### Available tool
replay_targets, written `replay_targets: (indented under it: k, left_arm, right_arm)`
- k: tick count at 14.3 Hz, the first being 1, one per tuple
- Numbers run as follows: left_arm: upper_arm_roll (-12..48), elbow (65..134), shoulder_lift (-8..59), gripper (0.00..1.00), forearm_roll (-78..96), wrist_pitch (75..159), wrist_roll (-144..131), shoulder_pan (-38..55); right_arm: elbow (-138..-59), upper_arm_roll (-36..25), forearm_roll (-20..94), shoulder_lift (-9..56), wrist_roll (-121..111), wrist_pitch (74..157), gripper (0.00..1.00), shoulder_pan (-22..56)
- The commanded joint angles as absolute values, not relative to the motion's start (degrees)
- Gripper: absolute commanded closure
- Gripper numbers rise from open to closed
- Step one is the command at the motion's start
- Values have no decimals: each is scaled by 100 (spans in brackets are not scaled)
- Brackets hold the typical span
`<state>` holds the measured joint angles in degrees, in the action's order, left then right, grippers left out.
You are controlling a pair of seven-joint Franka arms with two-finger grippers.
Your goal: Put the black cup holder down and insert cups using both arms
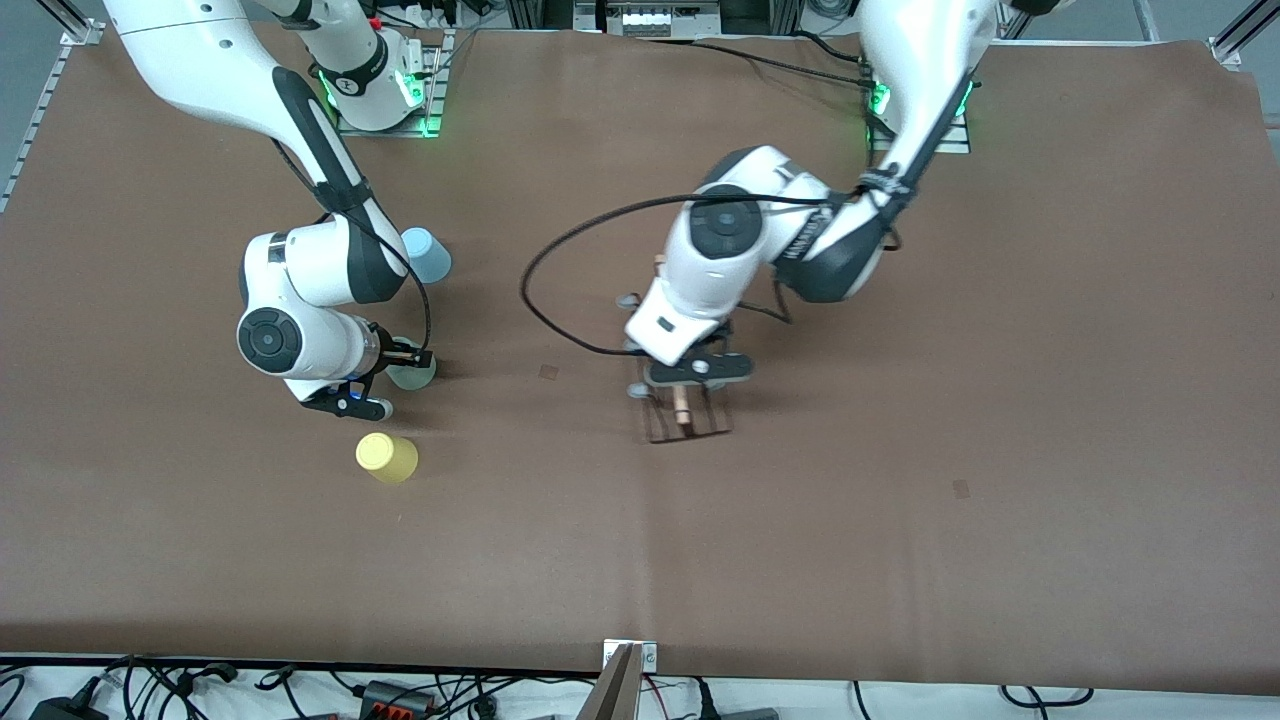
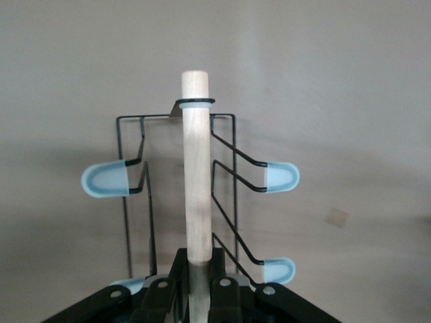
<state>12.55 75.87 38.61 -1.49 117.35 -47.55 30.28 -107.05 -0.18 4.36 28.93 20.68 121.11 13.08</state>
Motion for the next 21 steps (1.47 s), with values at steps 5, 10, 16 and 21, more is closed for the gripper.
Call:
replay_targets:
  k: [5,10,16,21]
  left_arm:
    - [1213,7066,4254,82,-193,11760,-4878,3261]
    - [1221,6936,3526,34,-167,10700,-5115,2789]
    - [1151,6776,2752,0,-290,9134,-3369,1216]
    - [1152,6785,2058,0,-281,8184,-2348,-86]
  right_arm:
    - [-9758,-35,527,2593,2030,11183,59,1266]
    - [-9352,-44,527,2558,1995,10547,61,1257]
    - [-8834,176,765,2584,2432,10521,64,1922]
    - [-8701,185,957,2575,3057,10206,64,2733]
